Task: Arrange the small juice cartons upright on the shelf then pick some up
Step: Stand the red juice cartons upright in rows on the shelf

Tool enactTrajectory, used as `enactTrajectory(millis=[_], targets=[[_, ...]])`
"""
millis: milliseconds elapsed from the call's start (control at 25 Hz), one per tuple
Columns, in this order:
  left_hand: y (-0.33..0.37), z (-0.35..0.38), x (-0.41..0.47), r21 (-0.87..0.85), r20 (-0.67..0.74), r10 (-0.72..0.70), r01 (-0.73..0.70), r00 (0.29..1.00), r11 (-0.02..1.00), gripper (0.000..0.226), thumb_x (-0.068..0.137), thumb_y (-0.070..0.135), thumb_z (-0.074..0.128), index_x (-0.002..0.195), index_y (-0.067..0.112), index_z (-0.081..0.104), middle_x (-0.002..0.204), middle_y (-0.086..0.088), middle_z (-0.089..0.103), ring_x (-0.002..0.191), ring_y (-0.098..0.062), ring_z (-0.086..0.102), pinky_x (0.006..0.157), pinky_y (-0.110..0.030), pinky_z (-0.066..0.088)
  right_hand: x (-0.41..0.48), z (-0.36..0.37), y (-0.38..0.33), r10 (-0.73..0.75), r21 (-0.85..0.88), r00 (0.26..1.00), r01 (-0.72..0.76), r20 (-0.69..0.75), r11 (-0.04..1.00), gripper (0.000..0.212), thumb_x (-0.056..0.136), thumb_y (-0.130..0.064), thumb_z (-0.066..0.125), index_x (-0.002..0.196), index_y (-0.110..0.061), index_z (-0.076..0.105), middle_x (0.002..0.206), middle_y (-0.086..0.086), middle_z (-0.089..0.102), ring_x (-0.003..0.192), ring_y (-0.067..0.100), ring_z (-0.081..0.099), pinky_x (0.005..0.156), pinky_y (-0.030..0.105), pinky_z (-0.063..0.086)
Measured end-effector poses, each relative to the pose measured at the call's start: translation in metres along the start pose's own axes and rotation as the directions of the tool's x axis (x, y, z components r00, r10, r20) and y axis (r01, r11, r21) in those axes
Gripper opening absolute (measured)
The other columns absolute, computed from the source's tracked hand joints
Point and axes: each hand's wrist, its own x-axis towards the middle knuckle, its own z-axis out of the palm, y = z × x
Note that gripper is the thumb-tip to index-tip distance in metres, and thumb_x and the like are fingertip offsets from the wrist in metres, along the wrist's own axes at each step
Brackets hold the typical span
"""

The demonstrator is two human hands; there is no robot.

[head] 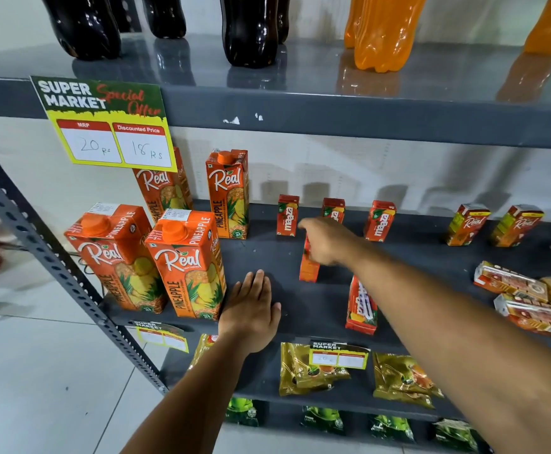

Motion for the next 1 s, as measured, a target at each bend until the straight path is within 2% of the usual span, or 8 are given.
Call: enactTrajectory(millis=[160,320,480,600,680,760,880,1000], targets=[[0.002,-0.001,-0.001,0.000,0.009,-0.007,0.007,1.000,1.000,0.066,0.098,0.046,0.012,0.151,0.010,0.000,0.162,-0.005,-0.005,0.147,-0.020,-0.008,0.119,-0.037,-0.002,-0.005,-0.022,0.003,-0.280,-0.269,0.940,0.326,0.194,0.906,0.054,0.096,-0.016,0.056,0.145,-0.031,0.039,0.151,0.005,0.043,0.132,0.031,0.047,0.099,0.042,0.046],[0.004,-0.001,0.001,0.001,0.000,-0.005,0.005,1.000,1.000,0.066,0.098,0.047,0.013,0.151,0.010,0.000,0.162,-0.005,-0.005,0.148,-0.020,-0.008,0.119,-0.037,-0.001,-0.004,-0.030,0.012,-0.469,-0.522,0.834,0.548,0.289,0.654,0.039,0.095,-0.056,0.034,0.124,-0.038,0.053,0.122,0.003,0.059,0.105,0.026,0.057,0.084,0.039,0.045],[0.007,0.004,0.000,0.012,0.034,0.012,-0.012,0.999,1.000,0.066,0.098,0.047,0.012,0.151,0.010,0.000,0.162,-0.005,-0.006,0.147,-0.020,-0.009,0.119,-0.037,-0.002,0.004,-0.019,0.028,-0.548,-0.620,0.764,0.620,0.341,0.480,0.042,0.090,-0.057,0.029,0.121,-0.036,0.049,0.118,0.009,0.062,0.098,0.026,0.060,0.086,0.050,0.051],[0.003,0.002,0.001,0.007,0.016,0.003,-0.003,1.000,1.000,0.066,0.098,0.047,0.013,0.151,0.010,0.001,0.162,-0.005,-0.005,0.147,-0.020,-0.008,0.118,-0.036,-0.002,-0.002,-0.019,0.028,-0.532,-0.540,0.830,0.530,0.170,0.654,0.064,0.090,-0.010,0.056,0.147,-0.024,0.032,0.152,0.008,0.037,0.128,0.031,0.047,0.095,0.045,0.050],[-0.001,0.001,0.001,0.008,-0.007,-0.005,0.005,1.000,1.000,0.066,0.098,0.047,0.013,0.151,0.010,0.002,0.162,-0.005,-0.003,0.148,-0.020,-0.007,0.118,-0.036,-0.002,-0.004,-0.029,0.039,-0.446,-0.357,0.893,0.397,-0.062,0.845,0.080,0.080,0.005,0.063,0.148,-0.022,0.031,0.149,0.008,0.039,0.118,0.027,0.053,0.085,0.036,0.051],[-0.002,0.001,0.000,0.012,-0.015,-0.002,0.002,1.000,1.000,0.066,0.098,0.047,0.013,0.151,0.010,0.004,0.162,-0.005,-0.002,0.148,-0.021,-0.006,0.118,-0.035,-0.002,-0.021,-0.028,0.059,-0.303,-0.147,0.946,0.285,-0.119,0.947,0.066,0.081,0.003,0.062,0.139,-0.022,0.045,0.137,0.007,0.050,0.106,0.020,0.056,0.080,0.030,0.047],[-0.001,0.003,0.001,0.020,-0.011,-0.001,0.001,1.000,1.000,0.065,0.098,0.046,0.013,0.152,0.010,0.004,0.162,-0.005,-0.003,0.148,-0.020,-0.006,0.118,-0.035,-0.003,-0.066,0.008,0.092,-0.359,-0.255,0.927,0.376,0.112,0.891,0.065,0.086,0.007,0.055,0.139,-0.031,0.047,0.145,-0.004,0.047,0.131,0.020,0.045,0.101,0.036,0.044],[0.000,0.004,0.003,0.030,-0.005,-0.010,0.010,1.000,0.999,0.066,0.098,0.047,0.013,0.152,0.011,0.004,0.162,-0.004,-0.003,0.148,-0.020,-0.006,0.118,-0.036,-0.001,-0.083,0.040,0.107,-0.406,-0.454,0.871,0.490,0.275,0.744,0.073,0.091,0.003,0.055,0.150,-0.034,0.032,0.161,-0.007,0.026,0.150,0.023,0.016,0.117,0.041,0.022]])
